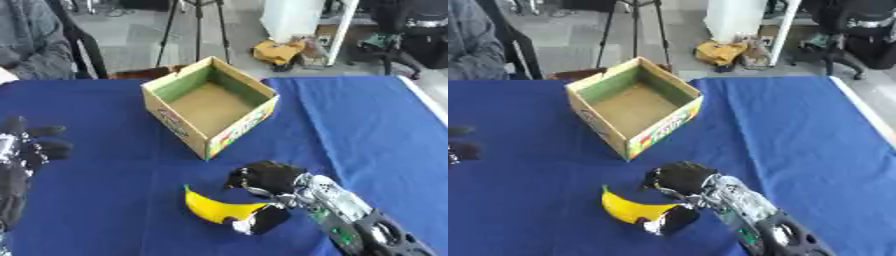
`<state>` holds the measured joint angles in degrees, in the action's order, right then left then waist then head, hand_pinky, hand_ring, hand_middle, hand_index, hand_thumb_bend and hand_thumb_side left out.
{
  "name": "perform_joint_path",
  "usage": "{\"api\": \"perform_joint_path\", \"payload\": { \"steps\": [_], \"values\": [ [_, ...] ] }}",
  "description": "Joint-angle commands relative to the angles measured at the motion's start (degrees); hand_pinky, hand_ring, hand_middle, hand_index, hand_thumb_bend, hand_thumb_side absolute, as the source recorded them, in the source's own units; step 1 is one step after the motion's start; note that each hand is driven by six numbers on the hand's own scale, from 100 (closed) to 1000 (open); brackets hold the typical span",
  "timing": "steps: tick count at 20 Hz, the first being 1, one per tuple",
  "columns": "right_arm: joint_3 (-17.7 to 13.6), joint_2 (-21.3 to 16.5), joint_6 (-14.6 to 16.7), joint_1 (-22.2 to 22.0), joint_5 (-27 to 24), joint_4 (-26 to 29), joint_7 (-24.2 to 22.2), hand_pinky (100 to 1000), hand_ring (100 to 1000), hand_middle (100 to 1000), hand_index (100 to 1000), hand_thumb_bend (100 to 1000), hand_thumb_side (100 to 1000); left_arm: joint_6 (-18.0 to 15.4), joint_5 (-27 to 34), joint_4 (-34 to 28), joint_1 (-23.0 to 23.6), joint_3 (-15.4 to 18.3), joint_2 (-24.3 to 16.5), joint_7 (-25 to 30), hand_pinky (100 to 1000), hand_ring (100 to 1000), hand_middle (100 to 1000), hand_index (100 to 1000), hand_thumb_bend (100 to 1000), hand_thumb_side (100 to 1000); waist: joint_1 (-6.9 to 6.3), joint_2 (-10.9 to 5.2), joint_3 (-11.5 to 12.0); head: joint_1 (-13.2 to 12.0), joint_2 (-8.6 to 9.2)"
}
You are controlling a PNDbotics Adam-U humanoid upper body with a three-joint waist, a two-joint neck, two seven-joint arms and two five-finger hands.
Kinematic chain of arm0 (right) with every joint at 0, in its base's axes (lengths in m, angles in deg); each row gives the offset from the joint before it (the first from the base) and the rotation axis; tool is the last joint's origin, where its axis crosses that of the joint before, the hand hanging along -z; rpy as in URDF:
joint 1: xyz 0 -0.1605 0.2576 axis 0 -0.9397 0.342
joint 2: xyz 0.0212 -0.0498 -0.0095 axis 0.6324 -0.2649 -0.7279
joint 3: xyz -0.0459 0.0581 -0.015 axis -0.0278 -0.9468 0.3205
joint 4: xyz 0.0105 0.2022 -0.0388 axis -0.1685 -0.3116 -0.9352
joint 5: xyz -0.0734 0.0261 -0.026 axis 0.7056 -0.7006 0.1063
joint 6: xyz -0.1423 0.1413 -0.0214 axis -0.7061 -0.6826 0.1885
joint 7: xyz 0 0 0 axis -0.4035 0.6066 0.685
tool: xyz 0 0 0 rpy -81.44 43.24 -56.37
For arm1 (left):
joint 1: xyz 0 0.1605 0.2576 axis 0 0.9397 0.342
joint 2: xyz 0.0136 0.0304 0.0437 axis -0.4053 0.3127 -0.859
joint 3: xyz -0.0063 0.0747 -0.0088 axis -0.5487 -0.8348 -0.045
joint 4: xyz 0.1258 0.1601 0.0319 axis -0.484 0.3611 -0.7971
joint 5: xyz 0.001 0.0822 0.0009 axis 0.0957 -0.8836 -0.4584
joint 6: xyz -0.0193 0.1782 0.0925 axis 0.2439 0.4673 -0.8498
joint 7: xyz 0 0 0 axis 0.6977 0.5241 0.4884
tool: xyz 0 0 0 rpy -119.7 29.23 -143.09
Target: Pick up objects on the table and place them in the box.
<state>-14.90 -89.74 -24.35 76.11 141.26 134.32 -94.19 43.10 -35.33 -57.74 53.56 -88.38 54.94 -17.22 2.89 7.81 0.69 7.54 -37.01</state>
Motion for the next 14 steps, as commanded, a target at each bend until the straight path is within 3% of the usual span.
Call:
{"api": "perform_joint_path", "payload": {
  "steps": [1, 7, 14],
  "values": [
    [-0.5, -0.1, 0.0, 0.5, 1.4, -0.6, 0.8, 713, 737, 740, 849, 307, 851, 0.0, 0.2, -0.8, -0.5, 0.0, -0.7, 0.2, 701, 651, 713, 695, 284, 1000, -0.3, -0.59, 0.0, 0.2, -0.13],
    [-0.4, 0.1, 0.2, 0.5, 2.6, -1.4, 1.4, 710, 726, 735, 843, 278, 829, 0.0, 0.2, -0.8, -0.5, -0.1, -0.7, 0.2, 701, 650, 713, 695, 284, 1000, -0.24, -0.59, 0.1, 0.3, -0.07],
    [-0.2, 0.1, 0.1, 0.5, 3.2, -1.4, 1.0, 703, 699, 716, 827, 149, 749, 0.0, 0.2, -0.7, -0.5, 0.0, -0.7, 0.2, 702, 649, 713, 695, 284, 1000, -0.19, -0.55, 0.0, 0.4, 0.01]
  ]
}}
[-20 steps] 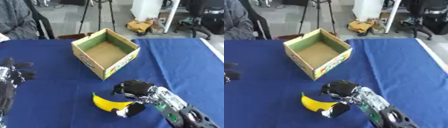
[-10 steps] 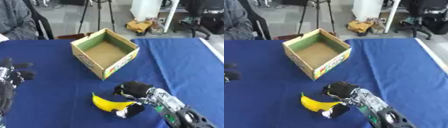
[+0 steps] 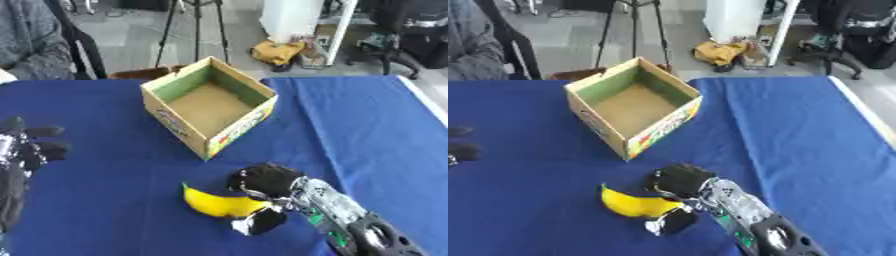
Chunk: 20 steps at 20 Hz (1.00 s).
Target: Pick up objects on the table and place them in the box.
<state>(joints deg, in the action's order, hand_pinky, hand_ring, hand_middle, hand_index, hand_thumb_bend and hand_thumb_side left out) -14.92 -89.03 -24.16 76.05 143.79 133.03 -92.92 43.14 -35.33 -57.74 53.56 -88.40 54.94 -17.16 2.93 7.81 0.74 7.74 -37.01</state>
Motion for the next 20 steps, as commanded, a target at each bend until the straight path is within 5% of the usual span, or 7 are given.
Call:
{"api": "perform_joint_path", "payload": {
  "steps": [1, 20],
  "values": [
    [-0.2, -0.6, -0.1, 0.5, 0.7, -0.1, -0.3, 697, 680, 703, 818, 134, 738, -0.1, 0.2, -0.7, -0.5, 0.0, -0.7, 0.1, 702, 649, 713, 695, 283, 1000, -0.23, -0.54, 0.0, 0.2, 0.0],
    [-0.5, -1.1, -1.8, 0.5, 2.2, 0.5, 2.6, 531, 413, 440, 574, 100, 555, -0.1, 0.2, -0.7, -0.4, 0.0, -0.7, 0.2, 704, 647, 714, 695, 282, 1000, -0.27, -0.54, -0.2, 0.3, 0.06]
  ]
}}
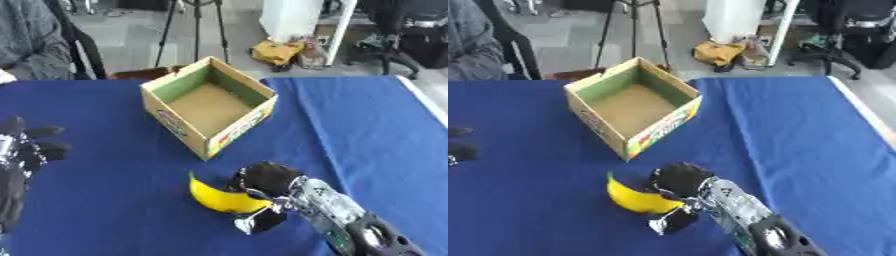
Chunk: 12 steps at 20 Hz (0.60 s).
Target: Pick up objects on the table and place them in the box.
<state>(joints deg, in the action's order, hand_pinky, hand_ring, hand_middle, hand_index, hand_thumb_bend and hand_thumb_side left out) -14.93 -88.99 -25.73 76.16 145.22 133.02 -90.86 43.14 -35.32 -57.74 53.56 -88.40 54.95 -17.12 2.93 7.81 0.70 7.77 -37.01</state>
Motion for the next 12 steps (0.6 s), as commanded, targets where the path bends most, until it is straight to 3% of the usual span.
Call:
{"api": "perform_joint_path", "payload": {
  "steps": [1, 12],
  "values": [
    [-0.7, -1.2, -0.4, 0.5, 0.7, 0.8, 0.7, 530, 410, 436, 570, 100, 548, -0.1, 0.2, -0.7, -0.4, 0.0, -0.7, 0.1, 704, 647, 714, 695, 281, 1000, -0.27, -0.56, -0.1, 0.2, 0.07],
    [-3.9, -5.5, -3.6, 2.8, -3.2, 8.7, 1.1, 530, 393, 415, 553, 100, 494, -0.1, 0.2, -0.7, -0.2, 0.2, -0.8, -0.1, 705, 645, 714, 695, 281, 1000, -0.13, -0.64, -0.4, 0.0, 0.17]
  ]
}}
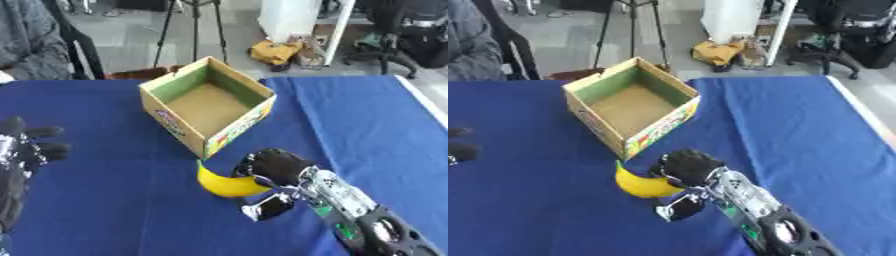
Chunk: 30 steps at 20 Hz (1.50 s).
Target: Pick up objects on the table and place them in the box.
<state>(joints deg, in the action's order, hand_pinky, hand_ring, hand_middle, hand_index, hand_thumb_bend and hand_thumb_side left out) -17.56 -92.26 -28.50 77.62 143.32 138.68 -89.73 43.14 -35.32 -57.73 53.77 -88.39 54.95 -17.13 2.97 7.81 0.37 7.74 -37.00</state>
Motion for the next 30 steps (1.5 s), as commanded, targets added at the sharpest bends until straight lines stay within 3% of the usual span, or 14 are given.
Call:
{"api": "perform_joint_path", "payload": {
  "steps": [1, 6, 10, 19, 30],
  "values": [
    [-1.4, -2.5, -1.1, 1.4, -1.6, 3.6, -0.2, 530, 393, 415, 553, 100, 494, -0.1, 0.2, -0.7, -0.4, 0.2, -0.8, -0.1, 705, 645, 714, 695, 281, 1000, -0.17, -0.64, -0.1, 0.0, 0.17],
    [-2.2, -3.5, -2.0, 2.2, -1.9, 5.0, -0.6, 535, 395, 417, 555, 100, 458, -0.1, 0.2, -0.7, -0.3, 0.2, -0.8, -0.1, 706, 644, 713, 695, 281, 1000, -0.22, -0.8, 0.0, -0.1, 0.17],
    [-4.7, -5.9, -3.9, 7.1, -1.8, 3.4, 0.6, 536, 388, 408, 550, 100, 438, -0.1, 0.4, -0.8, -0.6, 0.0, -0.6, 0.1, 705, 644, 713, 695, 282, 1000, -0.4, -0.81, 0.7, 0.1, 0.5],
    [-8.7, -3.4, -6.7, 15.6, 0.9, -9.0, 3.7, 542, 386, 405, 551, 100, 426, 0.1, 0.7, -0.8, -1.5, -1.1, -0.3, 1.2, 706, 642, 712, 695, 283, 1000, -0.12, -0.94, 4.2, 2.0, 0.93],
    [-14.0, 2.9, -7.8, 21.6, 6.9, -26.8, 9.4, 550, 409, 423, 576, 100, 485, 0.4, 1.3, -1.6, -4.3, -3.0, 0.2, 3.2, 706, 641, 711, 694, 283, 1000, -0.08, 0.0, 11.4, 6.7, 2.67]
  ]
}}
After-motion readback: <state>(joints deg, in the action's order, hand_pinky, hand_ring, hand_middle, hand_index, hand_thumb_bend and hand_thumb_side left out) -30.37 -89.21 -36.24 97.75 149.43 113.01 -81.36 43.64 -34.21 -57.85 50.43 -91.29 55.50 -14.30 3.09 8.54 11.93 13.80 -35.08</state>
